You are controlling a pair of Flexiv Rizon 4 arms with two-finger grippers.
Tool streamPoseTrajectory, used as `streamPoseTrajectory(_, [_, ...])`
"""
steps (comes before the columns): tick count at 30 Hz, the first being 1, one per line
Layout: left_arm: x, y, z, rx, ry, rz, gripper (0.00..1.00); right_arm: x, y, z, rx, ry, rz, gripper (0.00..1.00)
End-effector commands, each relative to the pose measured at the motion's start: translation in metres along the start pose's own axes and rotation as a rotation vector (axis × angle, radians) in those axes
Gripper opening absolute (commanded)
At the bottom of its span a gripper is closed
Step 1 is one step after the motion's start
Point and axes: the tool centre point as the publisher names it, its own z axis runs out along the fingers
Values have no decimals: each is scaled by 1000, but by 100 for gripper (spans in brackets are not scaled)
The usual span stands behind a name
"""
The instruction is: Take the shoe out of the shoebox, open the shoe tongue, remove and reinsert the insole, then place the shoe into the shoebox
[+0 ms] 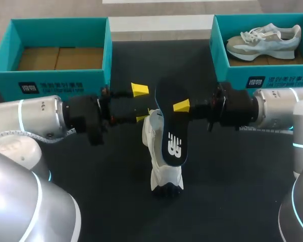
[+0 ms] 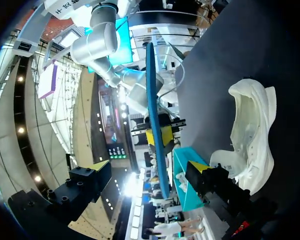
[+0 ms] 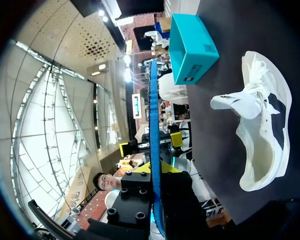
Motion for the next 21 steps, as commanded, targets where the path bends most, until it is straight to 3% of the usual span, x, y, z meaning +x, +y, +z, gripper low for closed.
streamPoseTrajectory(1, [1, 2, 13, 3, 13, -6, 100, -4, -1, 8, 4, -11, 2, 0])
streamPoseTrajectory(4, [3, 3, 17, 3, 23, -16, 95, -5, -1, 12, 17, -20, -4, 0])
streamPoseTrajectory(6, [5, 4, 19, 1, 30, -20, 84, -6, -1, 14, 22, -27, -6, 0])
streamPoseTrajectory(11, [10, 5, 23, -4, 42, -29, 79, -8, 0, 18, 27, -28, -11, 0])
streamPoseTrajectory(18, [16, 3, 32, -7, 55, -49, 50, -8, 3, 20, 31, -35, -10, 0])
streamPoseTrajectory(21, [18, 2, 35, -10, 57, -60, 49, -9, 3, 21, 35, -45, -6, 0])
